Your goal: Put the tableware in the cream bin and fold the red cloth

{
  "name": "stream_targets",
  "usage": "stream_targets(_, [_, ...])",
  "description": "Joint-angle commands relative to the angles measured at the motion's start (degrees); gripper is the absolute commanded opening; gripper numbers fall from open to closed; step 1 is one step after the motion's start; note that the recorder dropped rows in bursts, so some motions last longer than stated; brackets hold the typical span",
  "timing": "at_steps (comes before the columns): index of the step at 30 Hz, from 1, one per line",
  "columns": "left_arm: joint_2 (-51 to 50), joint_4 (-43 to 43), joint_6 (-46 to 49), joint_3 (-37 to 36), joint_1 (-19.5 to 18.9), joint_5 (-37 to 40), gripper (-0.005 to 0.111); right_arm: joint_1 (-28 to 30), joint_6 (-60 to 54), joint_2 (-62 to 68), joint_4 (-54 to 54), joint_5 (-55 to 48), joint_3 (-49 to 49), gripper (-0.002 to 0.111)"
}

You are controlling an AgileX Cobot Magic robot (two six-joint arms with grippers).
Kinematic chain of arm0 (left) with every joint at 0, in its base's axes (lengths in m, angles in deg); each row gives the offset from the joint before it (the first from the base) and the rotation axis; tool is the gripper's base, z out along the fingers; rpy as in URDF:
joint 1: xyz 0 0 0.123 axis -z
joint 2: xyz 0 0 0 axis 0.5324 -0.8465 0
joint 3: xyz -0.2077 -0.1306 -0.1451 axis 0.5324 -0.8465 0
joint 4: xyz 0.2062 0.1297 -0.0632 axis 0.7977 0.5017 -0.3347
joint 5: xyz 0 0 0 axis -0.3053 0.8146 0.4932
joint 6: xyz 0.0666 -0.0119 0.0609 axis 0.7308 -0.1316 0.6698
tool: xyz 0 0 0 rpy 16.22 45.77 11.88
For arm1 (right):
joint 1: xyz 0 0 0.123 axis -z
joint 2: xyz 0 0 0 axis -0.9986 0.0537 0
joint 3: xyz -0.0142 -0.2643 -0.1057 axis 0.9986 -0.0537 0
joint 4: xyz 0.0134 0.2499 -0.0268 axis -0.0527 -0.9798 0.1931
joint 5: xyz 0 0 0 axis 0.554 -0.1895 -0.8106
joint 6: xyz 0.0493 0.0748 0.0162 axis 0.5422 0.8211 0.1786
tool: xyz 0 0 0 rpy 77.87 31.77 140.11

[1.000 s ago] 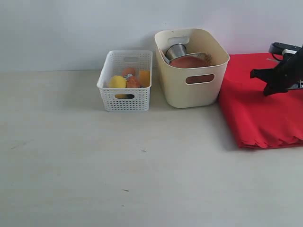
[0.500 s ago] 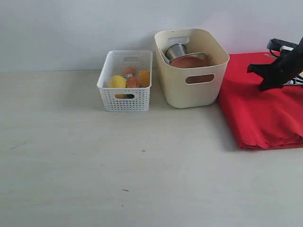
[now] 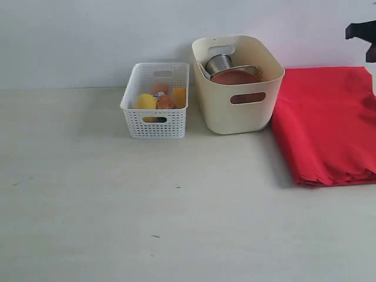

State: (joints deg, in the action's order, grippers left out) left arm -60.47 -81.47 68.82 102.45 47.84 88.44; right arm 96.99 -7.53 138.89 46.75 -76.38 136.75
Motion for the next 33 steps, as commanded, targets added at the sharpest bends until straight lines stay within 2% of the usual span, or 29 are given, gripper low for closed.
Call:
stream_targets(1, [0.0,-0.3,3.3,-1.0,0.4,-1.7,0.001,-0.2,-0.7,-11.4,2.0,1.4,-9.1,0.0])
stream_targets(13, [0.8,0.2,8.2,-7.0,0.4,-2.0,0.001,-0.2,-3.8,-42.2,2.0,7.8,-34.0,0.0])
stream_targets(21, [7.7,1.3,10.5,-11.6,0.4,1.5,0.001,-0.2,-5.2,-62.5,-0.4,12.9,-48.5,0.0])
stream_targets(26, [15.3,2.9,9.4,-14.3,0.4,5.4,0.001,-5.5,-13.1,-74.7,-1.2,14.6,-54.3,0.0])
stream_targets(30, [21.4,4.1,7.4,-16.7,0.4,5.9,0.001,-10.6,-13.4,-84.2,-1.2,12.3,-57.0,0.0])
stream_targets(33, [22.1,8.9,2.0,-17.5,0.4,7.1,0.001,-13.2,-13.4,-90.0,-1.2,10.7,-58.9,0.0])
